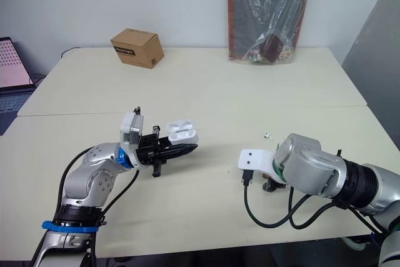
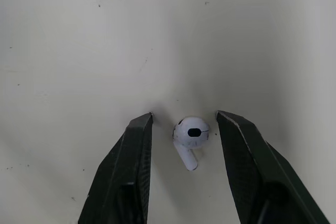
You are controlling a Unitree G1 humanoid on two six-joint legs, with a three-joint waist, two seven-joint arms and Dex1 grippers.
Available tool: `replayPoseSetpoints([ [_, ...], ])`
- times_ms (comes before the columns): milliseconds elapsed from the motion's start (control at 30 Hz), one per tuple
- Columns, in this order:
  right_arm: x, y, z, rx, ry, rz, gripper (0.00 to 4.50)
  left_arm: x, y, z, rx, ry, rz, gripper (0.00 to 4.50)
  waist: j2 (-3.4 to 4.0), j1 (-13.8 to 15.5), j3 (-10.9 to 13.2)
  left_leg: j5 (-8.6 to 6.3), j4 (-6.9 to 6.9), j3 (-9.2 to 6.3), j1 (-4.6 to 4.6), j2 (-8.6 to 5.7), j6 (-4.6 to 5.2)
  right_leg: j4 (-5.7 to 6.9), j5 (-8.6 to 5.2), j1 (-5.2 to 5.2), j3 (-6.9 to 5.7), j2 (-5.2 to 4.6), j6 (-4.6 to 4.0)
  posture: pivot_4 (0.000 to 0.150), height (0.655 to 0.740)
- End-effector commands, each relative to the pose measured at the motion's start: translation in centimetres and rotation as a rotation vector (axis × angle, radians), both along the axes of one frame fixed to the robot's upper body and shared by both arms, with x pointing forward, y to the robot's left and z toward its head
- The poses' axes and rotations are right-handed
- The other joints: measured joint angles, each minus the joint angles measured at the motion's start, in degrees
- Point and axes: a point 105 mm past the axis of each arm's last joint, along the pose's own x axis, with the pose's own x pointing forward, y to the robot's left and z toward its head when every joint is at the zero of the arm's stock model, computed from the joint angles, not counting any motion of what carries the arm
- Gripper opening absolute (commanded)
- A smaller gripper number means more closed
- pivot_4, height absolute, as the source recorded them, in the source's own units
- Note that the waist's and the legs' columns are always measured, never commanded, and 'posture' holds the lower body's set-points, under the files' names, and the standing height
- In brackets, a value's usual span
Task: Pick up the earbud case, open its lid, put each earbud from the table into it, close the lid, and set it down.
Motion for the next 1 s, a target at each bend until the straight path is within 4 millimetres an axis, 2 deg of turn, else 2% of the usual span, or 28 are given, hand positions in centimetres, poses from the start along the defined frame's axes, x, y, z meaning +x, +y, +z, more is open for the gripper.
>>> replayPoseSetpoints([
  [33, 0.2, -0.6, 0.1, -0.029, -0.011, -0.017, 1.93, -0.4, -0.3, 0.9, -0.011, -0.053, -0.012, 0.77, 0.0, 0.0, 0.0, 0.0, 0.0, 0.0, 0.0, 0.0, 0.0, 0.0, 0.0, 0.0, 0.0, 0.0, 0.0, 0.15, 0.74],
  [300, 0.2, -0.7, 0.2, -0.035, -0.009, -0.018, 1.93, -0.3, -0.3, 0.9, -0.013, -0.053, -0.009, 0.77, 0.0, 0.0, 0.0, 0.0, 0.0, 0.0, -0.01, -0.01, 0.0, -0.01, 0.0, 0.0, 0.0, -0.01, 0.0, 0.15, 0.74],
  [400, 0.2, -0.5, 0.2, -0.032, -0.011, -0.012, 1.34, -0.3, -0.3, 0.9, -0.014, -0.054, -0.008, 0.77, 0.0, 0.0, 0.0, 0.0, 0.0, 0.0, -0.01, -0.01, 0.0, -0.01, 0.0, 0.0, 0.0, -0.01, 0.0, 0.15, 0.74],
  [500, 0.3, -0.5, 0.2, -0.034, -0.012, -0.01, 0.38, -0.3, -0.3, 0.9, -0.014, -0.054, -0.005, 0.77, 0.0, 0.0, 0.0, 0.0, 0.0, 0.0, -0.01, 0.0, 0.0, -0.01, 0.0, 0.0, 0.0, -0.01, 0.0, 0.15, 0.74],
  [800, 0.3, -0.5, 0.3, -0.037, -0.014, -0.006, 0.34, -0.3, -0.3, 0.9, -0.014, -0.054, 0.002, 0.77, 0.0, 0.0, 0.0, 0.0, 0.0, 0.0, -0.01, 0.0, 0.0, -0.01, 0.0, 0.0, 0.0, 0.0, 0.0, 0.15, 0.74],
  [1000, 0.6, -0.2, 2.0, 0.044, -0.1, 0.061, 0.34, -0.2, -0.1, 1.0, -0.018, -0.057, 0.018, 0.77, 0.01, 0.0, 0.0, 0.0, -0.01, 0.01, -0.03, -0.01, 0.0, -0.01, 0.0, -0.02, 0.01, -0.01, 0.01, 0.15, 0.74],
])
